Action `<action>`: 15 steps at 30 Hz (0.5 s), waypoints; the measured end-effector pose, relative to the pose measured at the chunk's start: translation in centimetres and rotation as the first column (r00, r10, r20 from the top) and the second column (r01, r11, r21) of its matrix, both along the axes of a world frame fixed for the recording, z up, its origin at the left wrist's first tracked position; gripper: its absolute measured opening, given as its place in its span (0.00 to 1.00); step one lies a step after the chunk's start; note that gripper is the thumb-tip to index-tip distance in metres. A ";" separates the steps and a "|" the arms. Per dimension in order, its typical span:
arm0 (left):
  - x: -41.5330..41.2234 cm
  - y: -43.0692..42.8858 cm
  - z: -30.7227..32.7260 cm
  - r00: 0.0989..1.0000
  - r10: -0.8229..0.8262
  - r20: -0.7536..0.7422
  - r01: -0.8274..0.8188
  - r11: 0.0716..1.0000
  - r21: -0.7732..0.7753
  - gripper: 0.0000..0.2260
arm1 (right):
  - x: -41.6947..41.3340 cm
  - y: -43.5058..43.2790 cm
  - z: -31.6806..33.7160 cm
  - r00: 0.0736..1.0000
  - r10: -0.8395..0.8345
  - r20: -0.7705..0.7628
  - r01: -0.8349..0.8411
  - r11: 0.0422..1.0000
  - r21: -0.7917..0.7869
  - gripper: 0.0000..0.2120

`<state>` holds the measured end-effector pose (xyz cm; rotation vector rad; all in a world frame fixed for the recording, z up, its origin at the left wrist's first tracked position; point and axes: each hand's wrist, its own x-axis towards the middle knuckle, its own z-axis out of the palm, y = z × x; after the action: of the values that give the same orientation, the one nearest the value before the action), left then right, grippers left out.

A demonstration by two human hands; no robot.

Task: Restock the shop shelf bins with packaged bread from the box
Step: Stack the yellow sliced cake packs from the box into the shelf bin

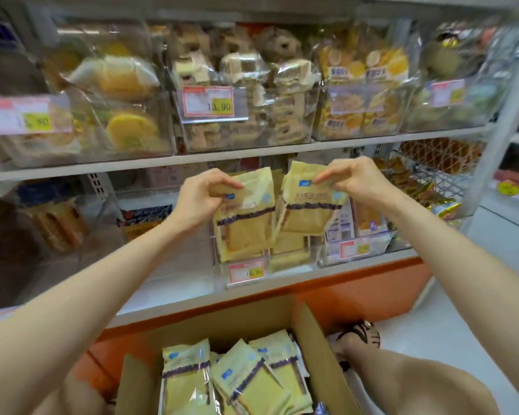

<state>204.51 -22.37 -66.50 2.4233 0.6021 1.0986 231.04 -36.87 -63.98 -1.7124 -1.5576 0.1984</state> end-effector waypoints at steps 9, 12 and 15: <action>2.1 3.4 -3.4 0.966 0.057 -0.254 -0.106 0.977 -0.183 0.15 | 0.4 4.1 -3.5 1.000 -0.020 -0.010 0.017 0.960 -0.280 0.26; 2.5 3.6 -5.4 0.881 0.010 -0.473 -0.104 0.980 -0.172 0.14 | 0.0 4.9 -5.9 0.972 -0.036 0.232 0.111 0.941 -0.320 0.28; 2.5 3.5 -6.8 0.848 0.104 -0.519 -0.142 0.989 -0.034 0.13 | -0.6 5.1 -7.3 0.841 -0.105 0.531 0.235 0.955 -0.182 0.26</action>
<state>206.98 -18.92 -73.35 2.6496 0.9571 0.4364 230.40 -31.75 -71.32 -2.2181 -1.7975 -0.1953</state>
